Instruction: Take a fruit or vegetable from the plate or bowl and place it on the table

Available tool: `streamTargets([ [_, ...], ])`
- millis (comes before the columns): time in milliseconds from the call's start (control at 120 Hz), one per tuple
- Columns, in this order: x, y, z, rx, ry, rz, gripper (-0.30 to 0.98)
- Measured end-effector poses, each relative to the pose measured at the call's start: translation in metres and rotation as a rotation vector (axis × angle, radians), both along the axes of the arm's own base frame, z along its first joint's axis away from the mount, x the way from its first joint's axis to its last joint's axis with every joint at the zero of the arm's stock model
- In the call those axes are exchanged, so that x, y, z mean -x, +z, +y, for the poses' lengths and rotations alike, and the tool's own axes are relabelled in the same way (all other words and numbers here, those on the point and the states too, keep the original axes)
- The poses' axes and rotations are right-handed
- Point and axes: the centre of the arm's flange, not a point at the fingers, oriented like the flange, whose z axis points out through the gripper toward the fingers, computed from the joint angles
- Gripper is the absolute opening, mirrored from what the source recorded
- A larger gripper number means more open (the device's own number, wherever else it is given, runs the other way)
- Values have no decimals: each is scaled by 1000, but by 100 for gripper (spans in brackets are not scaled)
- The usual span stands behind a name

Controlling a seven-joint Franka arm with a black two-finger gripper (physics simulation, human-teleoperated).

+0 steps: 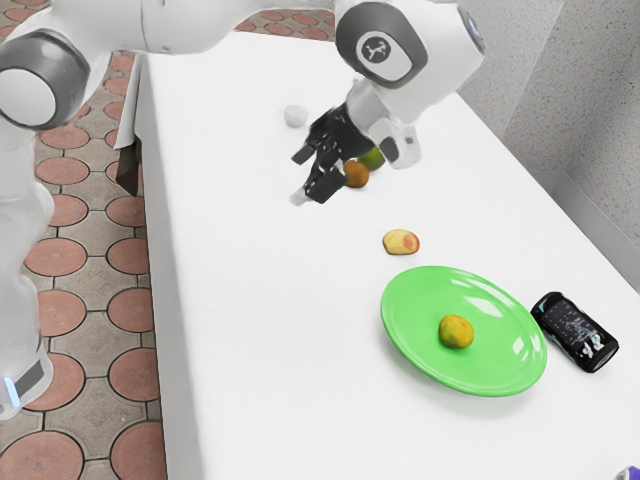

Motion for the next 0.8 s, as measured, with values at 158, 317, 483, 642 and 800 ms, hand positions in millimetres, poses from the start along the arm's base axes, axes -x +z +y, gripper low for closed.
streamTargets([
  [158, -46, 3, 67, -48, 69, -261, 69],
  [317, -126, -2, -81, 189, -107, -473, 68],
  [483, -119, -45, -150, 332, -104, -451, 68],
  [642, -131, -93, -134, 354, 26, -444, 69],
  [800, -135, -105, -132, 367, 114, -461, 69],
])
